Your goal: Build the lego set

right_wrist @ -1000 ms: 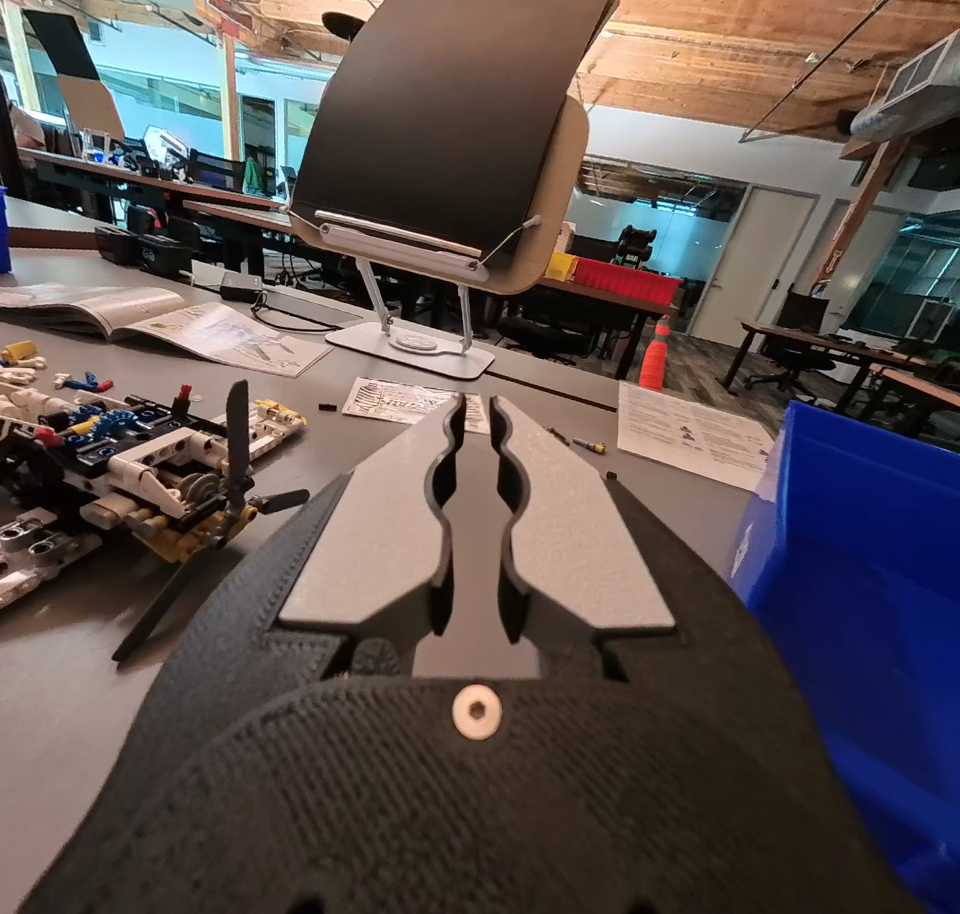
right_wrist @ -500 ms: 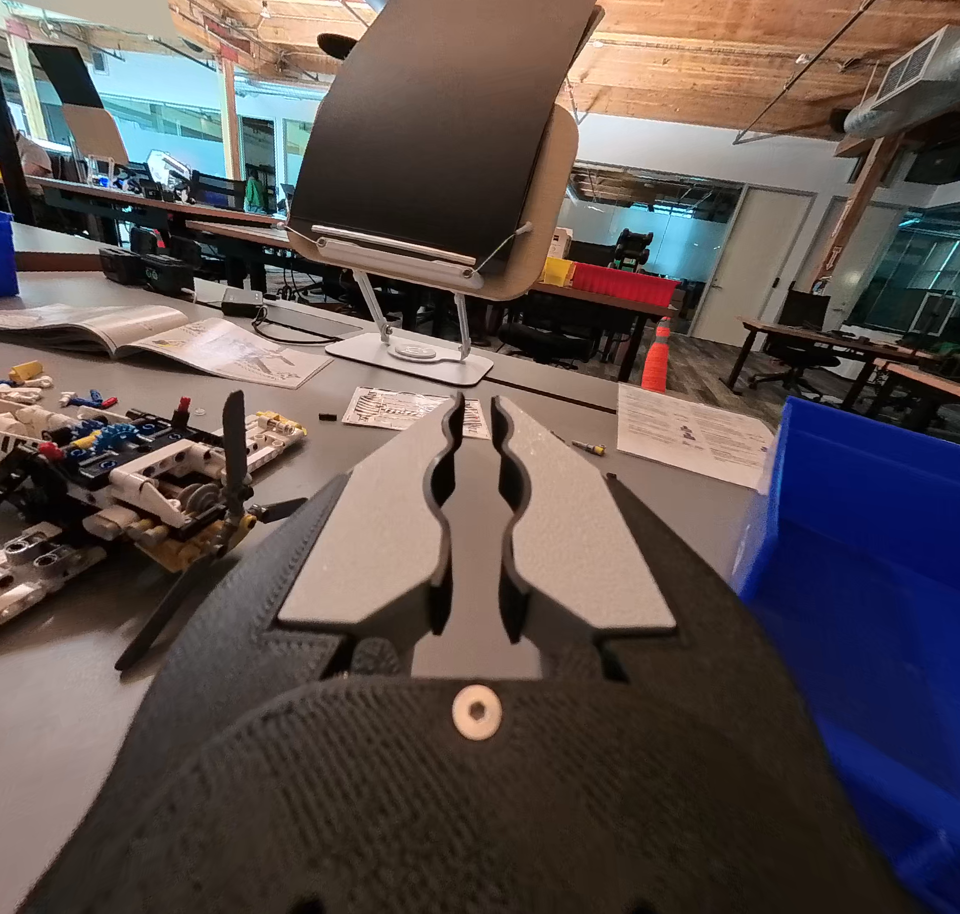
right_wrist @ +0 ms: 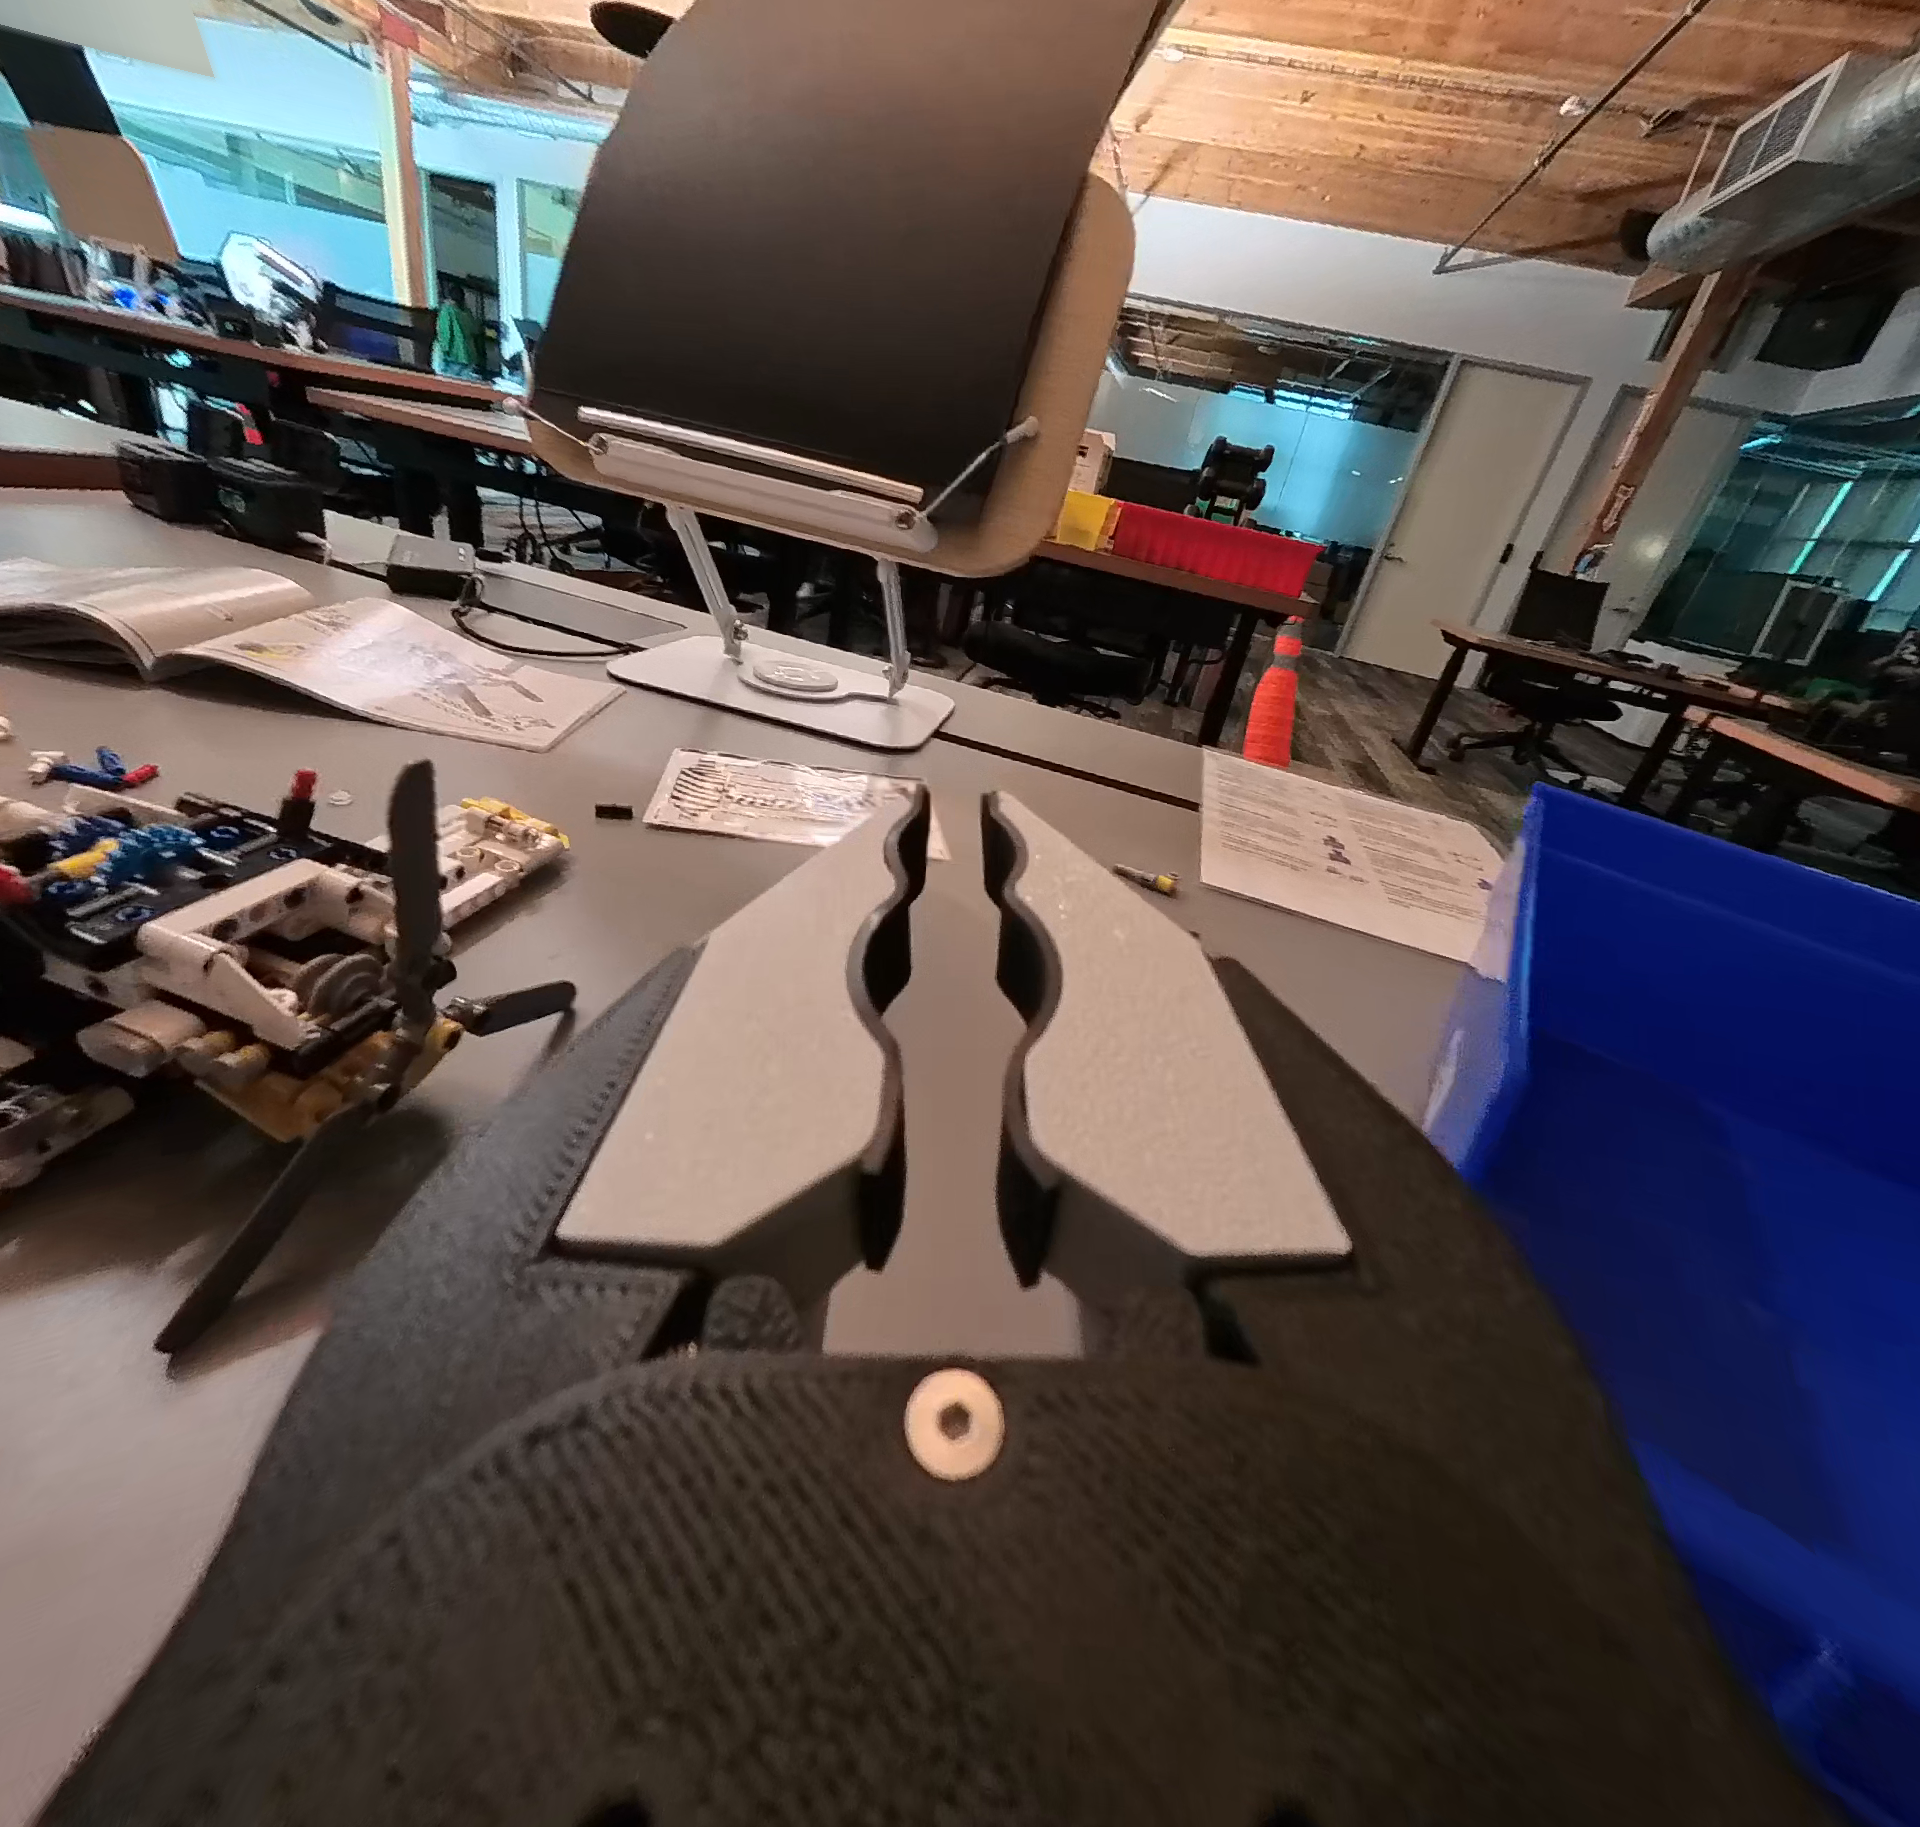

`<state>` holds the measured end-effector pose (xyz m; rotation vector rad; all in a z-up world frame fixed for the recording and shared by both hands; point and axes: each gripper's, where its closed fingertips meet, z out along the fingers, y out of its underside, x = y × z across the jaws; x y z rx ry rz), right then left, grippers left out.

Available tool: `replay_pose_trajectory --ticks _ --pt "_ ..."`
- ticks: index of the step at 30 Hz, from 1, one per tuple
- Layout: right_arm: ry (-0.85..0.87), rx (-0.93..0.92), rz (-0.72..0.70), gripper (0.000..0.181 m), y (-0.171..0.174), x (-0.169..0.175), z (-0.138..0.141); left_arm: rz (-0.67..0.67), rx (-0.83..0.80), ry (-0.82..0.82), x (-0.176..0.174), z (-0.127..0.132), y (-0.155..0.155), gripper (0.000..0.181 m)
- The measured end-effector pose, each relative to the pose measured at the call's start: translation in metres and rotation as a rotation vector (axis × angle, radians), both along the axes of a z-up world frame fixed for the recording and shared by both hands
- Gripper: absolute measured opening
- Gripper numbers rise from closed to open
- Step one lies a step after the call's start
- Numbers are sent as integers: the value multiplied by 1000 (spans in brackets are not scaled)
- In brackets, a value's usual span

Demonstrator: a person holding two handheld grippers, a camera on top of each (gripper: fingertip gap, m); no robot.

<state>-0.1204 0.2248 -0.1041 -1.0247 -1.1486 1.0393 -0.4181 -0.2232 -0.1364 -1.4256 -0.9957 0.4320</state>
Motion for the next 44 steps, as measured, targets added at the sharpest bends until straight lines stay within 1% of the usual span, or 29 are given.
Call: replay_pose_trajectory --ticks 3,5,7,10,14,17,20,22,24,25,27,28,30,31,33,34,36,38,39,40,41,42,43,44 --pt "-47 57 -63 7 5 -4 -6 -81 78 37 18 23 13 19" --pt "-104 123 -126 1 9 -6 -12 -100 95 59 27 33 16 23" --pt "-120 233 -196 0 10 -5 -9 -69 42 70 27 33 13 28" --pt "-151 386 -253 0 5 -9 -11 -44 6 132 25 36 12 28" --pt "-228 563 -302 0 0 -18 -22 -107 113 186 34 42 21 28" --pt "-225 659 -306 0 -9 -19 -20 -83 141 202 32 46 17 29" --pt "-234 692 -325 0 -19 -10 -22 -72 160 231 37 50 15 29" --pt "-203 718 -346 0 -27 -2 -19 -90 165 254 43 53 18 30" --pt "-159 689 -365 0 -37 10 -15 -97 148 250 44 51 23 31" --pt "-116 632 -371 0 -41 18 -13 -104 124 227 43 46 26 32" --pt "-27 571 -332 0 -47 29 -9 -76 16 146 36 24 28 32" --pt "-20 553 -332 0 -46 33 -5 -71 -30 110 34 14 28 34" --pt "-31 512 -352 0 -49 41 12 -84 -54 55 33 3 29 35" --pt "-6 488 -327 0 -62 43 25 -89 -48 39 32 2 29 35" --pt "53 391 -211 0 -102 41 49 -83 -20 32 31 4 23 34" --pt "70 309 -127 0 -128 37 56 -75 -3 38 32 6 19 34" --pt "76 89 91 0 -192 24 58 -70 19 50 33 9 11 33" --pt "31 -101 350 2 -271 8 44 -59 39 53 32 10 4 32" --pt "-43 -147 455 8 -308 -1 30 -58 58 46 32 10 1 31" --pt "-143 -152 520 17 -338 -11 11 -59 80 38 32 11 -1 31" --pt "-239 -122 539 34 -359 -22 -7 -61 103 31 31 12 -2 31" --pt "-307 -85 515 51 -371 -34 -21 -67 117 26 31 13 -2 31" --pt "-345 -56 489 55 -379 -46 -30 -70 120 21 30 13 -3 30" --pt "-358 -52 485 53 -388 -56 -34 -72 117 21 30 13 -4 29"
